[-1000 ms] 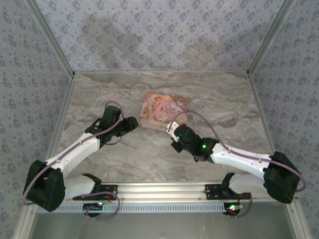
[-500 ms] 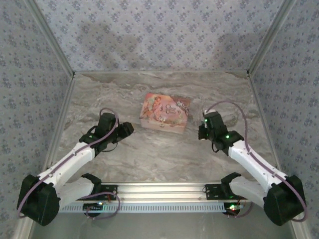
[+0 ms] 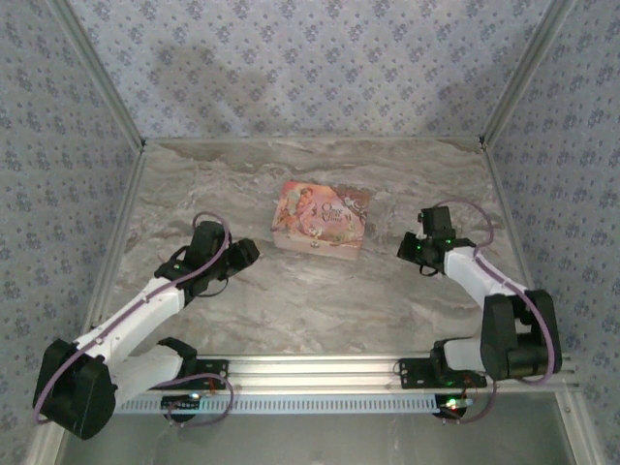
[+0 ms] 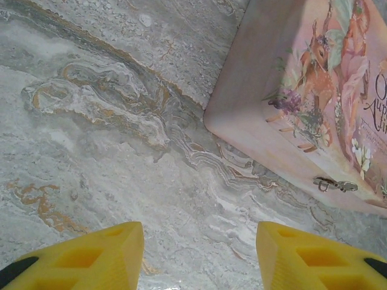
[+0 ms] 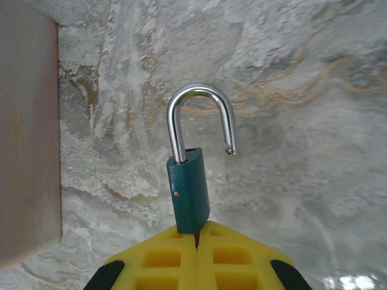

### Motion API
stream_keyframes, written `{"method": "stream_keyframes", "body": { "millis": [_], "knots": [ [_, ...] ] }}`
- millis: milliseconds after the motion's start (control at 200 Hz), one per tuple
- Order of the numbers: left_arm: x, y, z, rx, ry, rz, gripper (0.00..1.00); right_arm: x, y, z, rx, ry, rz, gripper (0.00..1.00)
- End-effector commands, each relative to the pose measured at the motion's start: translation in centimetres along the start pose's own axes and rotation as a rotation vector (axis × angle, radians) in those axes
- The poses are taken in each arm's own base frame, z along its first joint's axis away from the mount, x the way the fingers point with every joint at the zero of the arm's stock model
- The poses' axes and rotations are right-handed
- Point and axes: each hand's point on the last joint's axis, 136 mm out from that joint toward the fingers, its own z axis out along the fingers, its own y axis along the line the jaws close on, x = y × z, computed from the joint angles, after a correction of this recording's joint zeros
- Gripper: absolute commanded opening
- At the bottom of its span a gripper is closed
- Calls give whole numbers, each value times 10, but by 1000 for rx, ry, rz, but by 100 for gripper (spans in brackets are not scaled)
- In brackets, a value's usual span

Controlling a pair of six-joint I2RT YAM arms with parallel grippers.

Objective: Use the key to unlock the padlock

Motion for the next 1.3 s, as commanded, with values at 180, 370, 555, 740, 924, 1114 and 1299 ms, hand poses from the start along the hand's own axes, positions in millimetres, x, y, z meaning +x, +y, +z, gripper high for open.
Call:
{"method": "stream_keyframes", "body": {
  "millis": [180,370,555,740,924,1114,1299],
  "knots": [
    [1,4,-1,-6,-14,-12,52,-13,24,22,-124,28,62,0],
    [0,3,-1,-3,-16,-13,52,-9,23,33,-124,60,86,5],
    [-3,3,-2,-3,-24,-18,52,-6,16,39,-101,84,101,18],
    [-3,4,-3,-5,-24,-16,52,-9,14,31,-86,75,99,26],
    [-8,7,-6,-15,-37,-13,53,-14,10,0,-46,41,93,42],
    [-24,14,-15,-51,-77,-3,90,-31,-3,-39,40,-67,65,100],
    [-60,23,-28,-131,-140,70,98,-67,-23,-67,217,-215,43,100]
  ]
}}
